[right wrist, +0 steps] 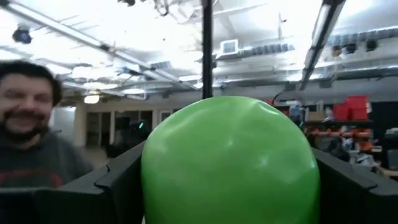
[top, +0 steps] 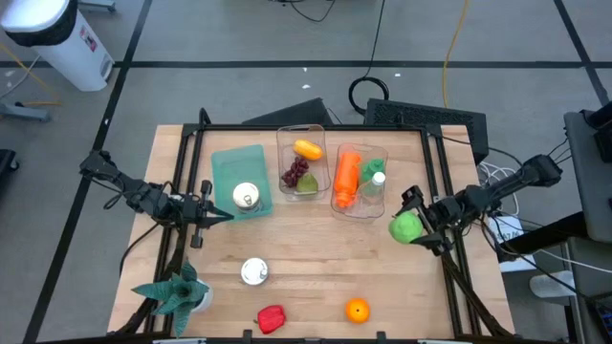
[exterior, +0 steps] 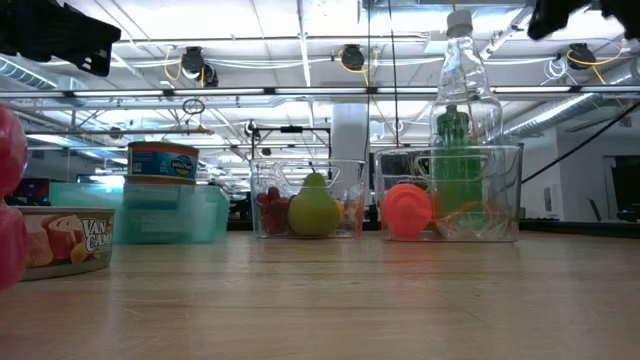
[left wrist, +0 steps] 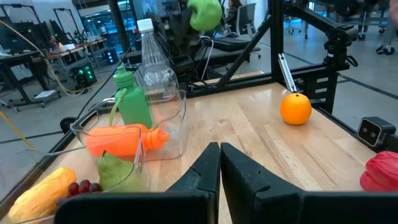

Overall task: Pick & Place Food Item
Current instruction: Put the green apple into the left transparent bin

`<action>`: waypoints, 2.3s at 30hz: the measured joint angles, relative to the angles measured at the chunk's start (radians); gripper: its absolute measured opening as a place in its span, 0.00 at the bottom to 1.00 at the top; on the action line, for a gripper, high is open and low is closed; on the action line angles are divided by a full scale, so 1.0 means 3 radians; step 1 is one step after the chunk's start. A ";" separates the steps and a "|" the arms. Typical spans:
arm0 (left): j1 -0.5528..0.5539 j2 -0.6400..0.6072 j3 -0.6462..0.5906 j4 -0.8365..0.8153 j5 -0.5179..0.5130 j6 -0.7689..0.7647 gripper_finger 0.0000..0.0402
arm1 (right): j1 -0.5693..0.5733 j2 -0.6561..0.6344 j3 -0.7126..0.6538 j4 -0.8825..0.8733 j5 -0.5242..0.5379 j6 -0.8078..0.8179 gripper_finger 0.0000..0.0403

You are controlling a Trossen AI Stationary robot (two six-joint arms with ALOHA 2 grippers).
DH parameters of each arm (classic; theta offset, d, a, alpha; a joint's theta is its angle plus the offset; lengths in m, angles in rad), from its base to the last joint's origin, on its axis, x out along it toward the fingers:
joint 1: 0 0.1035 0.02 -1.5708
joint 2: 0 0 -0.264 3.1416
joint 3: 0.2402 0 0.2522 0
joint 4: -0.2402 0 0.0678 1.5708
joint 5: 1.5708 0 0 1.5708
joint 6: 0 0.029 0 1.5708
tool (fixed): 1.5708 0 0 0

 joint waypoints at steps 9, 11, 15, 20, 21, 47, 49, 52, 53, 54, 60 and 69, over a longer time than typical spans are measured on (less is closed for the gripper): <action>0.0000 -0.0001 0.0000 -0.0001 0.0000 0.0003 0.06 | -0.0247 0.0547 0.2019 -0.2146 0.0719 0.0001 0.78; 0.0000 -0.0001 0.0000 0.0000 0.0000 0.0036 0.06 | -0.0428 0.0835 0.2575 -0.2508 0.0817 0.0018 0.78; 0.0000 -0.0001 0.0000 0.0000 0.0000 0.0079 0.06 | -0.0986 0.1424 0.3657 -0.3260 0.0719 0.0053 0.78; 0.0000 0.0000 0.0000 -0.0001 0.0000 0.0089 0.06 | -0.2018 0.2133 0.4804 -0.4125 0.0323 0.0100 0.78; 0.0000 -0.0001 0.0000 -0.0001 0.0000 0.0089 0.06 | -0.2243 0.2263 0.4956 -0.4185 0.0141 0.0124 0.78; 0.0000 0.0000 0.0000 -0.0187 -0.0020 0.0308 0.06 | -0.3203 0.4615 0.5386 -0.3530 -0.1633 -0.0260 0.78; 0.0000 0.0000 0.0000 -0.0188 -0.0021 0.0327 0.06 | -0.3137 0.4675 0.5386 -0.3650 -0.1625 -0.0445 0.78; 0.0000 0.0000 0.0000 -0.0185 -0.0022 0.0326 0.06 | -0.3040 0.4752 0.5387 -0.3813 -0.1615 -0.0735 0.78; 0.0000 0.0001 0.0000 -0.0179 -0.0022 0.0327 0.06 | -0.3018 0.4764 0.5387 -0.3931 -0.1600 -0.0825 0.78; 0.0000 0.0000 0.0000 -0.0175 -0.0023 0.0328 0.06 | -0.2991 0.4782 0.5388 -0.4035 -0.1543 -0.0898 0.78; 0.0000 0.0001 0.0000 -0.0174 -0.0028 0.0352 0.06 | -0.2815 0.4983 0.5386 -0.4327 -0.1013 -0.1252 0.78; 0.0000 -0.0001 0.0000 -0.0172 -0.0029 0.0332 0.06 | -0.2705 0.5105 0.5388 -0.4402 -0.0845 -0.1387 0.85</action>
